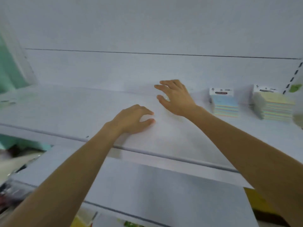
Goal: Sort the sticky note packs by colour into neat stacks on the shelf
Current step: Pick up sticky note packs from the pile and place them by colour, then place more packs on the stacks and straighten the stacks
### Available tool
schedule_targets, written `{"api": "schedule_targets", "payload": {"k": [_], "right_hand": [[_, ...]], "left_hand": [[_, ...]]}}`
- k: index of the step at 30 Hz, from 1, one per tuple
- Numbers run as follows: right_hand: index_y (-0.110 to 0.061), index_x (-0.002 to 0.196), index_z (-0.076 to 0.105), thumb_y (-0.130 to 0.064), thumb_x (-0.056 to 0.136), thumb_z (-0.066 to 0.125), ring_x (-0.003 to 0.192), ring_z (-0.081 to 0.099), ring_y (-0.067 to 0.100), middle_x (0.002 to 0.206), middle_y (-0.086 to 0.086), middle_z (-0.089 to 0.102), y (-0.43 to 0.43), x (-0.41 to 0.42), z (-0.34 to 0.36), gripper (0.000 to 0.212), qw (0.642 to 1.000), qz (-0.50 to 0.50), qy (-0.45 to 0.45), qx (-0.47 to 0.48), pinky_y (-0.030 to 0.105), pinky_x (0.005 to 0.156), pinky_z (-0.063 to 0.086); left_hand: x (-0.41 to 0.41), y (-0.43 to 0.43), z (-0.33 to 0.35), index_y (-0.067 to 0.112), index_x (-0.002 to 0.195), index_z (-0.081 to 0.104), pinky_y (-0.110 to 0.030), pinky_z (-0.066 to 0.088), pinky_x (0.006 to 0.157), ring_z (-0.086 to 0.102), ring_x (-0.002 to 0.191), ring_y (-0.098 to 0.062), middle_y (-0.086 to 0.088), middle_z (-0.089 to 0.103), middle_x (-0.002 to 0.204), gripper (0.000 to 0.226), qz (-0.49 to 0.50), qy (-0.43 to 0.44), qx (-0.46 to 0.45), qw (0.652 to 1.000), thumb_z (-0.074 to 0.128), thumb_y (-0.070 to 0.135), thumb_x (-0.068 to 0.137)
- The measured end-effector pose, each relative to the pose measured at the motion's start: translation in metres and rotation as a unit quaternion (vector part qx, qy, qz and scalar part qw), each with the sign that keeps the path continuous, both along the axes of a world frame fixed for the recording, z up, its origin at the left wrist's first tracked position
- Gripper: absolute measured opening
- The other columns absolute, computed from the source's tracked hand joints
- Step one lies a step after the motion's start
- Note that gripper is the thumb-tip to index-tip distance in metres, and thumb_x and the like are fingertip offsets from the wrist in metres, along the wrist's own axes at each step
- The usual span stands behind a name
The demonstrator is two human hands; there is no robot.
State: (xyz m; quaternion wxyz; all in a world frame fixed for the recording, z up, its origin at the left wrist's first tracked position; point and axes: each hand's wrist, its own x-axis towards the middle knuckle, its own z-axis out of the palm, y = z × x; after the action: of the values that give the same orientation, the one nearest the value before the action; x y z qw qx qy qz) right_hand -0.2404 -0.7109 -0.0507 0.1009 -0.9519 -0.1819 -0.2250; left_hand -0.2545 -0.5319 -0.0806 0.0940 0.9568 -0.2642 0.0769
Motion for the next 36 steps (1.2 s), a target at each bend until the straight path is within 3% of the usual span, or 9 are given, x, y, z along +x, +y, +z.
{"api": "schedule_targets", "payload": {"k": [5,15,20,22,25,28,33,36], "right_hand": [[-0.023,0.140,0.037,-0.032,0.096,0.039,0.138,0.025,0.026,0.150,0.004,0.034,0.129,0.019,-0.015,0.045,0.998,0.057,0.033,-0.005,0.038,0.113,0.021],[-0.024,0.140,0.036,-0.036,0.096,0.035,0.137,0.030,0.029,0.146,0.009,0.039,0.352,0.083,-0.037,0.046,0.981,0.159,0.110,0.014,0.044,0.113,0.025],[-0.024,0.139,0.037,-0.037,0.095,0.036,0.134,0.032,0.031,0.144,0.011,0.042,0.436,0.135,-0.042,0.046,0.972,0.188,0.143,0.007,0.045,0.112,0.028],[-0.026,0.139,0.037,-0.041,0.094,0.037,0.135,0.032,0.031,0.143,0.011,0.042,0.468,0.159,-0.044,0.047,0.968,0.188,0.166,0.018,0.046,0.111,0.028],[-0.028,0.138,0.038,-0.051,0.090,0.041,0.136,0.028,0.032,0.144,0.012,0.039,0.503,0.187,-0.047,0.053,0.963,0.169,0.210,0.022,0.046,0.112,0.026],[-0.030,0.137,0.039,-0.058,0.086,0.042,0.135,0.031,0.032,0.144,0.012,0.039,0.528,0.211,-0.050,0.058,0.958,0.153,0.241,-0.006,0.046,0.111,0.027],[-0.030,0.135,0.042,-0.049,0.088,0.048,0.134,0.031,0.032,0.145,0.010,0.040,0.528,0.236,-0.043,0.051,0.953,0.101,0.284,0.024,0.039,0.111,0.026],[-0.024,0.134,0.044,-0.036,0.084,0.061,0.131,0.039,0.026,0.144,0.009,0.039,0.509,0.246,-0.037,0.054,0.950,0.063,0.289,0.097,0.031,0.105,0.031]], "left_hand": [[-0.003,0.131,0.008,0.028,0.134,0.045,-0.035,0.038,0.102,0.036,0.134,-0.016,0.006,0.047,0.143,0.043,0.108,-0.035,-0.001,0.994,0.031,0.043,0.097],[0.010,0.342,0.012,0.020,0.131,0.050,-0.038,0.035,0.105,0.041,0.131,-0.023,-0.002,0.050,0.140,0.040,0.251,-0.055,-0.047,0.965,0.035,0.035,0.097],[0.042,0.435,0.003,0.013,0.128,0.051,-0.046,0.042,0.096,0.045,0.121,-0.032,-0.013,0.055,0.130,0.038,0.382,-0.075,-0.047,0.920,0.039,0.028,0.095],[0.059,0.469,0.001,0.014,0.130,0.049,-0.047,0.040,0.099,0.042,0.124,-0.034,-0.016,0.051,0.132,0.042,0.427,-0.036,-0.024,0.903,0.042,0.032,0.093],[0.083,0.498,-0.003,0.020,0.128,0.050,-0.045,0.040,0.100,0.044,0.122,-0.033,-0.016,0.051,0.131,0.046,0.429,0.043,-0.009,0.902,0.043,0.044,0.089],[0.113,0.519,-0.007,0.022,0.129,0.048,-0.044,0.040,0.102,0.045,0.121,-0.031,-0.014,0.053,0.130,0.047,0.408,0.065,-0.006,0.911,0.040,0.047,0.090],[0.163,0.540,-0.007,0.019,0.127,0.050,-0.041,0.040,0.098,0.045,0.120,-0.034,-0.016,0.054,0.128,0.046,0.383,0.075,-0.034,0.920,0.043,0.045,0.089],[0.193,0.536,-0.007,0.018,0.120,0.053,-0.035,0.040,0.091,0.048,0.118,-0.033,-0.015,0.055,0.127,0.046,0.358,0.083,-0.057,0.928,0.050,0.048,0.085]]}}
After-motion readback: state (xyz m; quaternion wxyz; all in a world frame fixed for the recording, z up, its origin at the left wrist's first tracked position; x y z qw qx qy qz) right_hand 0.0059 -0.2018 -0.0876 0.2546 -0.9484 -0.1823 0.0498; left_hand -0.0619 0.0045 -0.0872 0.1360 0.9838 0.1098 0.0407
